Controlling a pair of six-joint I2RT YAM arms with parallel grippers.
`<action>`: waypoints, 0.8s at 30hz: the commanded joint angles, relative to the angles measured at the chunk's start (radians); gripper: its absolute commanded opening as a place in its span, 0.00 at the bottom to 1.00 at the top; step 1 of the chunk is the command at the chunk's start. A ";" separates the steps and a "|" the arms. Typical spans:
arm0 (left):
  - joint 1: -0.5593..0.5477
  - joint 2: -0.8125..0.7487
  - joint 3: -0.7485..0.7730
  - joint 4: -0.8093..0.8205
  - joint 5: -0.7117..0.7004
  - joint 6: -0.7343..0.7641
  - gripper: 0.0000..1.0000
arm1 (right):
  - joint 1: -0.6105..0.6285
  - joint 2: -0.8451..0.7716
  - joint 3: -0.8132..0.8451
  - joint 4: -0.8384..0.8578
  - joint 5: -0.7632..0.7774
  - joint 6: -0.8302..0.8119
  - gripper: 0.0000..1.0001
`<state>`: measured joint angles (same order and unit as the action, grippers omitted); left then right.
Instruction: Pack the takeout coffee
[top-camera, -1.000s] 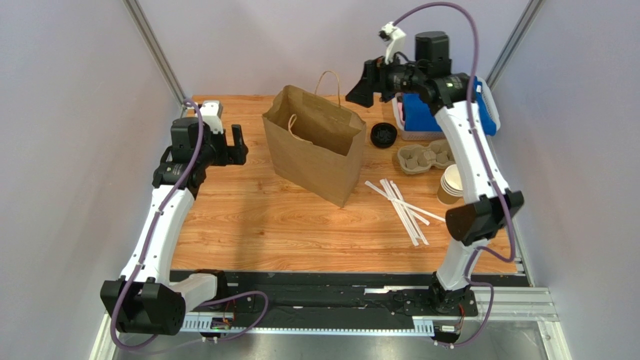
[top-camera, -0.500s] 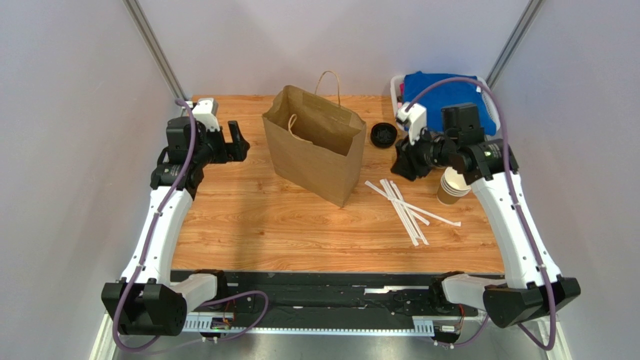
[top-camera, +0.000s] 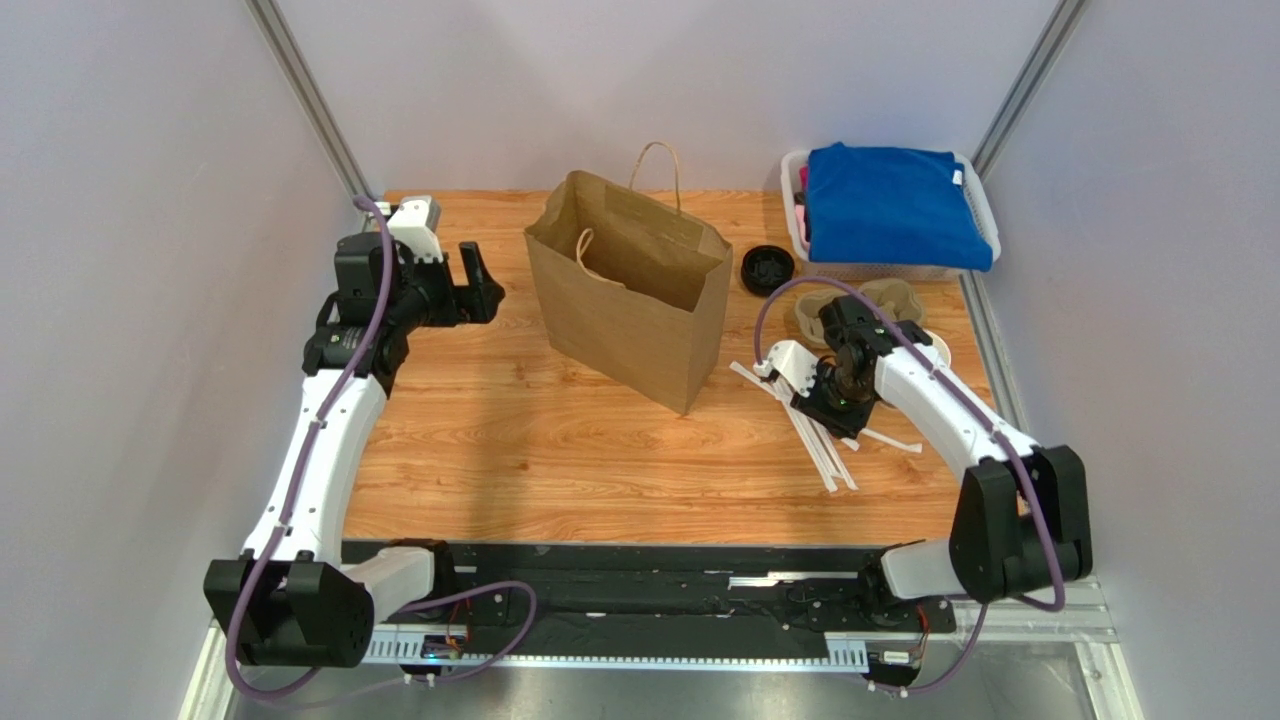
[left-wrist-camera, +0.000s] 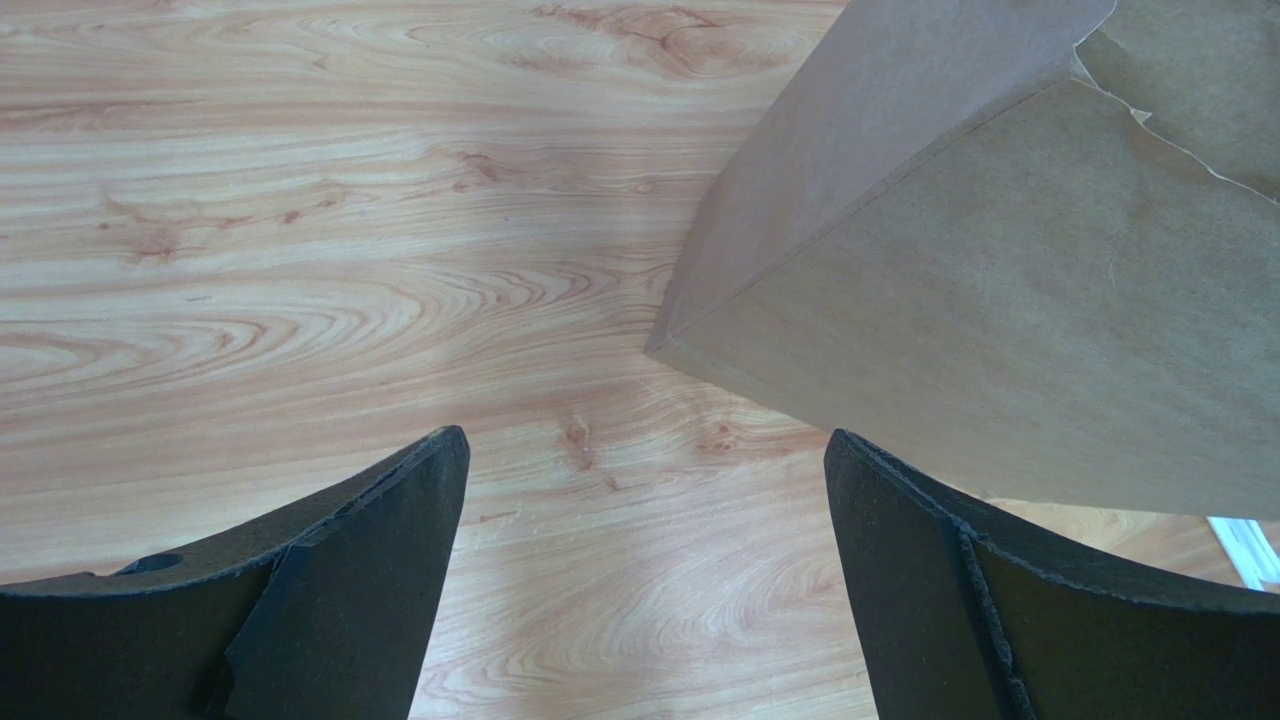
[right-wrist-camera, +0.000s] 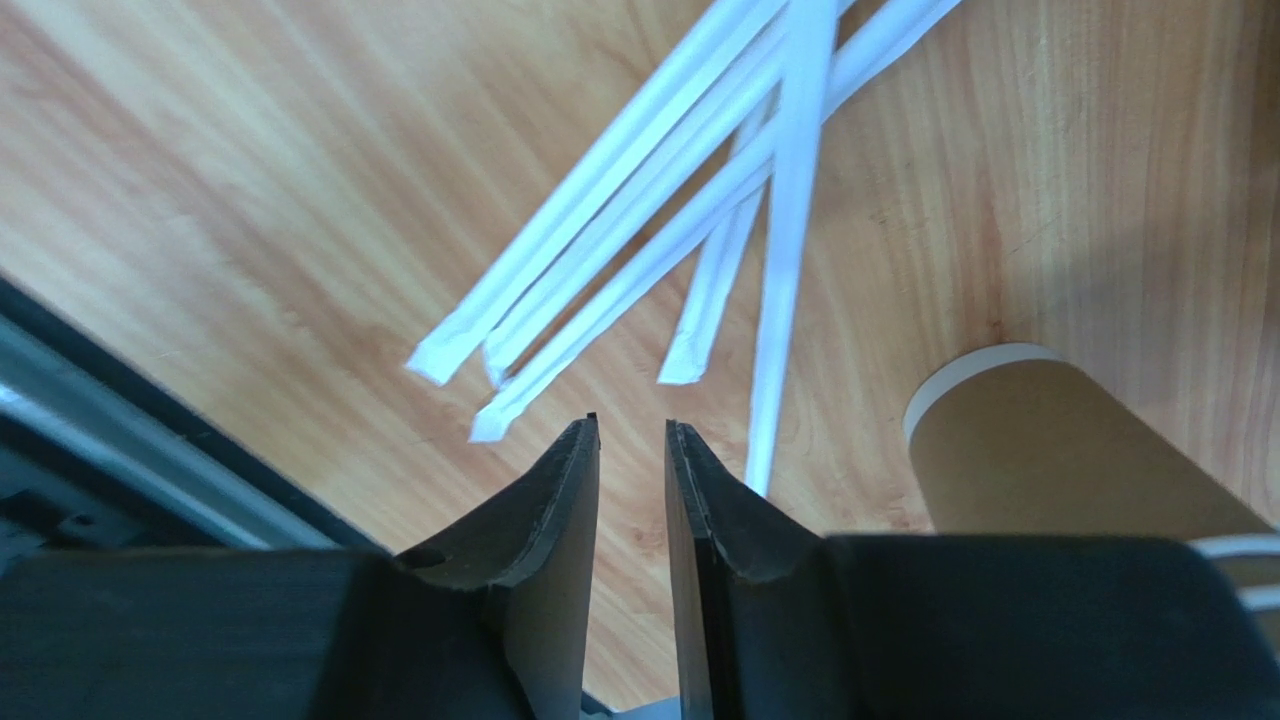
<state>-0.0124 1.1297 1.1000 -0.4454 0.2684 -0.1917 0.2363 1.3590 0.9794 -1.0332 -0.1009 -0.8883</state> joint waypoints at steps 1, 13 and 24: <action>0.006 0.002 0.012 0.004 0.012 0.015 0.97 | -0.028 0.080 -0.007 0.185 0.081 -0.080 0.24; 0.008 0.030 0.044 -0.027 0.006 0.038 0.96 | -0.061 0.278 0.058 0.263 0.064 -0.106 0.24; 0.029 0.041 0.046 -0.042 0.005 0.041 0.96 | -0.061 0.307 0.028 0.303 0.058 -0.077 0.22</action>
<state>-0.0055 1.1648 1.1007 -0.4923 0.2646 -0.1684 0.1799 1.6669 1.0050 -0.7841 -0.0380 -0.9691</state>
